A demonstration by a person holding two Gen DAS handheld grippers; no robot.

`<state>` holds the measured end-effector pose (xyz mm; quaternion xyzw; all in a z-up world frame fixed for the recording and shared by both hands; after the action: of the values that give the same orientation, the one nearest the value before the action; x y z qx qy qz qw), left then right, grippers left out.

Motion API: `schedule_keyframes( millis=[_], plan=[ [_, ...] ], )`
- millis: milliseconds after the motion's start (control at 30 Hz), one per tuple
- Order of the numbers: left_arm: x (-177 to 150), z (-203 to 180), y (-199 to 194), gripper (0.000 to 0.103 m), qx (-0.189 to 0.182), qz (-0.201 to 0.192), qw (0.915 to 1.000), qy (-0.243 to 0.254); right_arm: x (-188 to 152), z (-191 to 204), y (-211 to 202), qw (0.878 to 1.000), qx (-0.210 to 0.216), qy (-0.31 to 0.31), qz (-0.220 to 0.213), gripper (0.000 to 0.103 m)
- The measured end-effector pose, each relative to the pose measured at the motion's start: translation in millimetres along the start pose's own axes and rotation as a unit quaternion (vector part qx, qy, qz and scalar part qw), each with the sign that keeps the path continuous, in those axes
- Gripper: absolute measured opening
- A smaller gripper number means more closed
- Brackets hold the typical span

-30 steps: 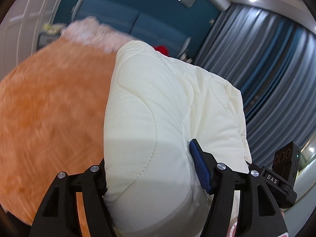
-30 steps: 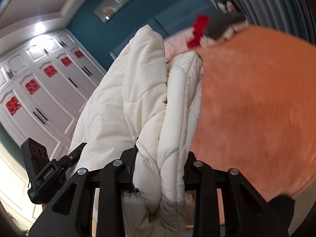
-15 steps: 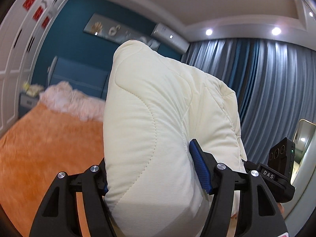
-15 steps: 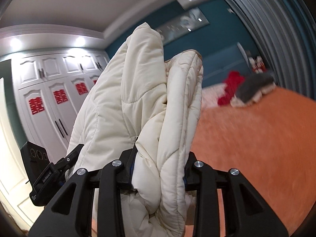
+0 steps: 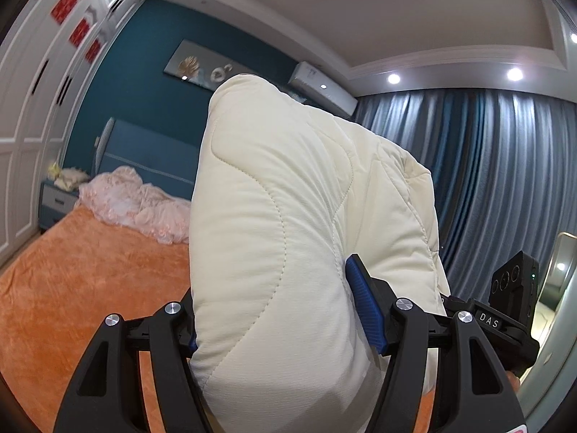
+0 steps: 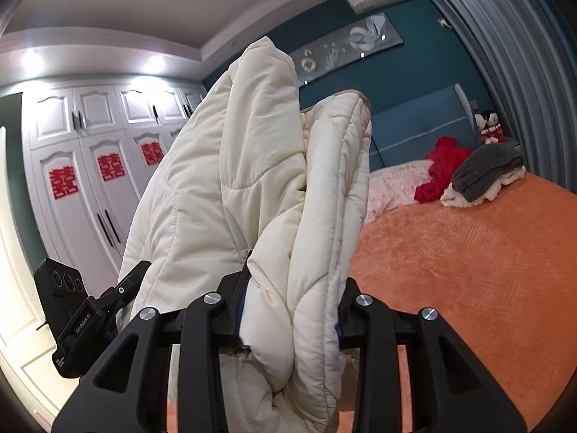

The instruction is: Fold large clothes

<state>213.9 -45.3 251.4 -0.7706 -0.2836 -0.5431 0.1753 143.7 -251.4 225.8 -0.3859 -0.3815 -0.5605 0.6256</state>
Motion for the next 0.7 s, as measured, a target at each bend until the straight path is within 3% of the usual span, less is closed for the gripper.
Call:
schedule_keyframes(
  millis=[300,700],
  plan=[
    [-54,90,56,0.063,0.019,0.056,0.9973,-0.043,-61,-40,91,0.997,-0.032,0.025,0.062,0.033],
    [-164,182,115,0.063,0.043,0.157,0.9816,-0.1,-165,-100,166,0.983,-0.09,0.064,0.149,0.033]
  ],
)
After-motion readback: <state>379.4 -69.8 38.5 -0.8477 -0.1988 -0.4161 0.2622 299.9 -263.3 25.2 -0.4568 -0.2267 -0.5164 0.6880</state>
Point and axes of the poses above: each gripper's, at about its wrist camera, not at the fingertips, and y roughly the way its jaws point, z to its left, x to its top, the point moved 9 cm from there along y, roughly the way its jaws point, and after that the axes turned 5 degrees about -z, right-handed, at the moved point
